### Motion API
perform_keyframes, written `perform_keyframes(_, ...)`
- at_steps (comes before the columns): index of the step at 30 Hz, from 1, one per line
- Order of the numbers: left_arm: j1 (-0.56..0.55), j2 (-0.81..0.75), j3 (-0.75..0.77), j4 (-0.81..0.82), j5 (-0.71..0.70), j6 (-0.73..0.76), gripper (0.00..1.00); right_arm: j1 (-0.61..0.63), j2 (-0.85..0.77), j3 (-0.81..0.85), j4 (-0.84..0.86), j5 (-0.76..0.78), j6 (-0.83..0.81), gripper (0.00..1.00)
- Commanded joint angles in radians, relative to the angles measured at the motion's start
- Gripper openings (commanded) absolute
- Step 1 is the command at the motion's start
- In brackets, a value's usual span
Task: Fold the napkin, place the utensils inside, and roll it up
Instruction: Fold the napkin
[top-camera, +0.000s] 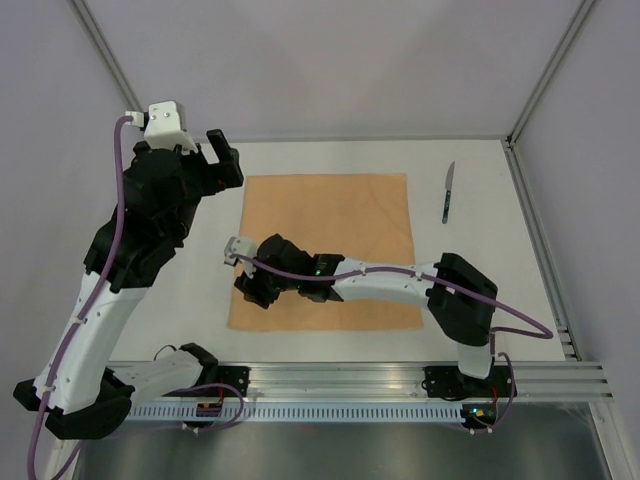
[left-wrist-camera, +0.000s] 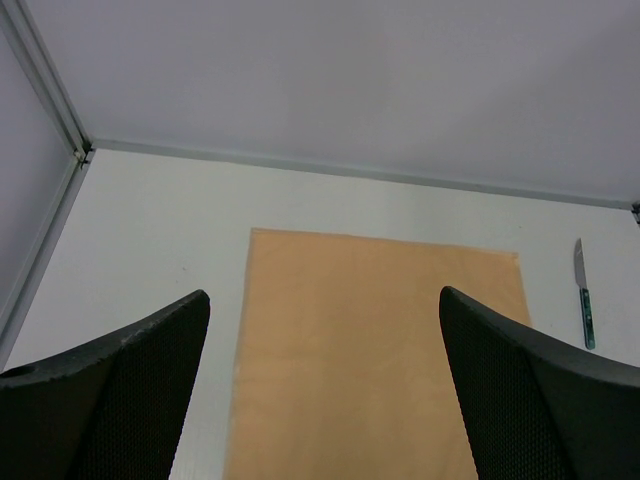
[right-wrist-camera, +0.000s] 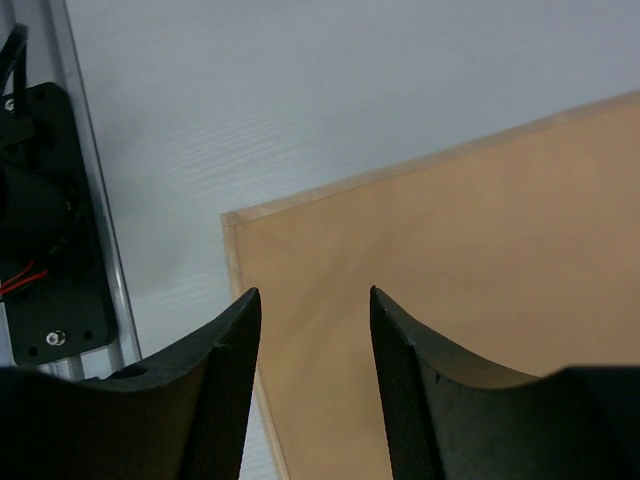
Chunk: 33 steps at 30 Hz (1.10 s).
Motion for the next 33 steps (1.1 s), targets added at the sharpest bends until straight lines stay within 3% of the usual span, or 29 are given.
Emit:
perform_keyframes(1, -0.004, 0.005, 0.034, -0.030, 0.018, -0.032, 1.00, 0.065, 0.059, 0.069, 0.035, 0.021, -0.005, 0.53)
perform_keyframes(16, -0.004, 0.008, -0.011, -0.053, 0.000, -0.066, 1.00, 0.185, 0.301, 0.229, 0.033, 0.145, -0.005, 0.50)
perform_keyframes(33, -0.003, 0.016, -0.058, -0.054, -0.031, -0.071, 1.00, 0.197, 0.406, 0.276, 0.022, 0.239, 0.009, 0.48)
